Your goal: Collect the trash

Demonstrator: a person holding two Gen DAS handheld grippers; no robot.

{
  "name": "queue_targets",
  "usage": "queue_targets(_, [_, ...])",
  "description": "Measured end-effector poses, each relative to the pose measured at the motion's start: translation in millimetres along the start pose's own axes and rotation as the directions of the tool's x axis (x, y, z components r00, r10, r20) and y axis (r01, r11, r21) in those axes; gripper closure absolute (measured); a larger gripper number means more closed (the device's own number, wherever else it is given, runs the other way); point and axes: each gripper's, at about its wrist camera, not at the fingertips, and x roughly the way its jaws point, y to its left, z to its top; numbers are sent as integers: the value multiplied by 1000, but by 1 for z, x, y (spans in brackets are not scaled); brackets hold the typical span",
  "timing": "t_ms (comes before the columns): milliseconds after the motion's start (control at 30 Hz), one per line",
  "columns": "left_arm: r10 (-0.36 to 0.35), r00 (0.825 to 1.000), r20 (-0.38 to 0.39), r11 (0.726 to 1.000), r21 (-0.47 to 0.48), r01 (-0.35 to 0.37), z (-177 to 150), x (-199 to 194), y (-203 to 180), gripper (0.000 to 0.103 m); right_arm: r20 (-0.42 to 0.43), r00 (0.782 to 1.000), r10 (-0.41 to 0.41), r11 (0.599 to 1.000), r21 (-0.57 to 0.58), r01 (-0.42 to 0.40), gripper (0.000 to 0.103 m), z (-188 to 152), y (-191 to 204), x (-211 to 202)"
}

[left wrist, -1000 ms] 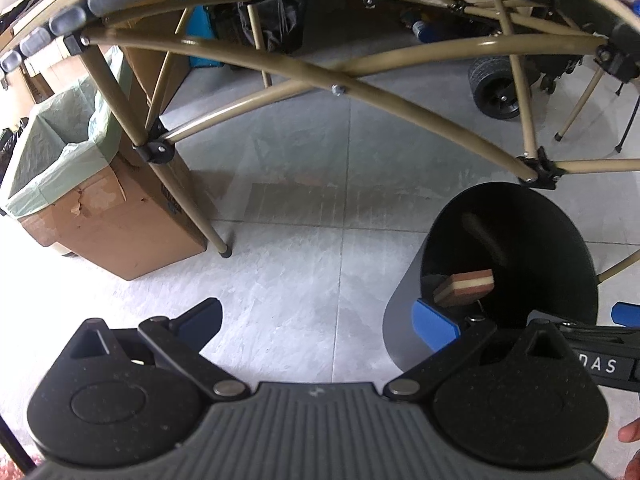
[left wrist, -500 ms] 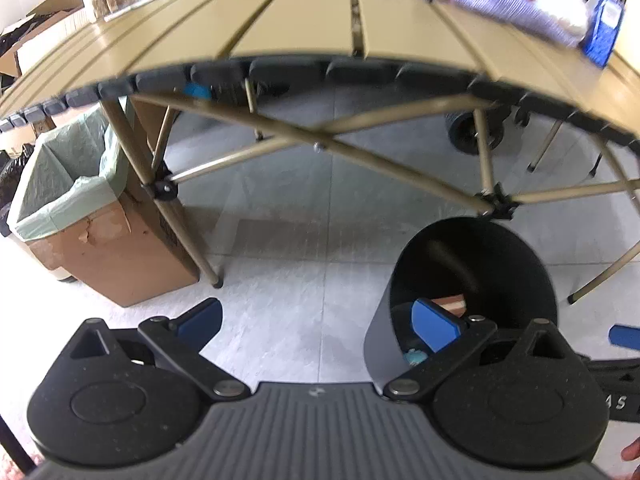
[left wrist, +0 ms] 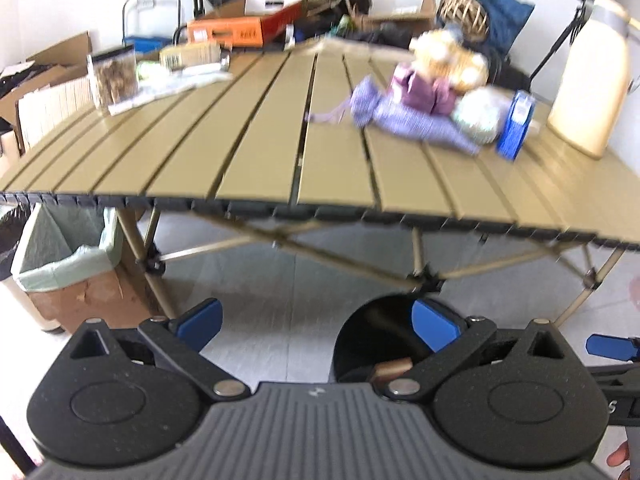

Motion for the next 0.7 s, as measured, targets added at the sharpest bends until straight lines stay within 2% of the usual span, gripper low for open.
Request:
queue_targets(200, [-36,996,84,999,9,36,10,-16,-7,0,154,988,23,1000,9,-25,0,10,-9,-27])
queue_targets(300, [-33,992,125,999,12,32,16,-20,-11,0,253,967,5,1000,12,-9,0,14,-14,-39])
queue_targets(433, [-43,988,148,999,16,41,24,-18,-16,0,369,929,-9,1000,-20,18,0,21,-14,-50])
queue_targets(700, [-56,974,220,998,35,50,51,-11,-29,0,476,879,-15,998,-44,41,0,41,-14,-52])
